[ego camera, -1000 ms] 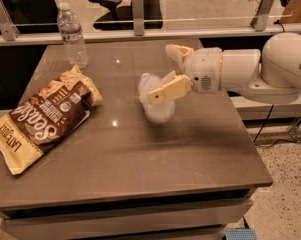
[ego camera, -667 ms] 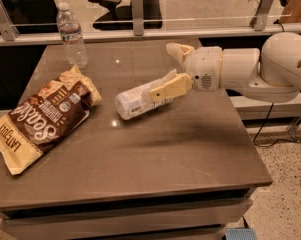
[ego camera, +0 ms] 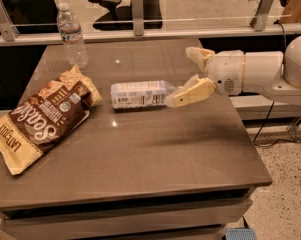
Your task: Knock blue plastic bottle over
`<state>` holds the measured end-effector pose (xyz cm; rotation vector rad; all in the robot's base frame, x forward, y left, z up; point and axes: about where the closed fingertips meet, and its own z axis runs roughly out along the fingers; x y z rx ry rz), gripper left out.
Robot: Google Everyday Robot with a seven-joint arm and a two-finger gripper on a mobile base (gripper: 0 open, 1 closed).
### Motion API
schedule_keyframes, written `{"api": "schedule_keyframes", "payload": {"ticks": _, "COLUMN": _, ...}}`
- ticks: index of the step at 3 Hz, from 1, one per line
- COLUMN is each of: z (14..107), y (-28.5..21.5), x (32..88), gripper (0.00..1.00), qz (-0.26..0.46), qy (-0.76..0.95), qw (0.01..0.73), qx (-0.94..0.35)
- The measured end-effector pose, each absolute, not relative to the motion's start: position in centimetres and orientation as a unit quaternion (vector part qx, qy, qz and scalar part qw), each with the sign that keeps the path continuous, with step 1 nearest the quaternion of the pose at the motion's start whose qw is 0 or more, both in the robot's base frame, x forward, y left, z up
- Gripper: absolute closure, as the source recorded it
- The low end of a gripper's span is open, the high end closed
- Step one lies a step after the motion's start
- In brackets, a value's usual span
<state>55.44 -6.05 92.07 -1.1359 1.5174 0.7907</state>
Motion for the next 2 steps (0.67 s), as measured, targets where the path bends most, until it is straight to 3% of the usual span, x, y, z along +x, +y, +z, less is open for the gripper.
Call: {"api": "schedule_keyframes", "payload": {"ticks": 2, "z": 90.1, "y": -16.5, "x": 55.3, "gripper": 0.0, "qz": 0.278, "qy": 0.658, "qw": 0.502, "qx": -0.488}}
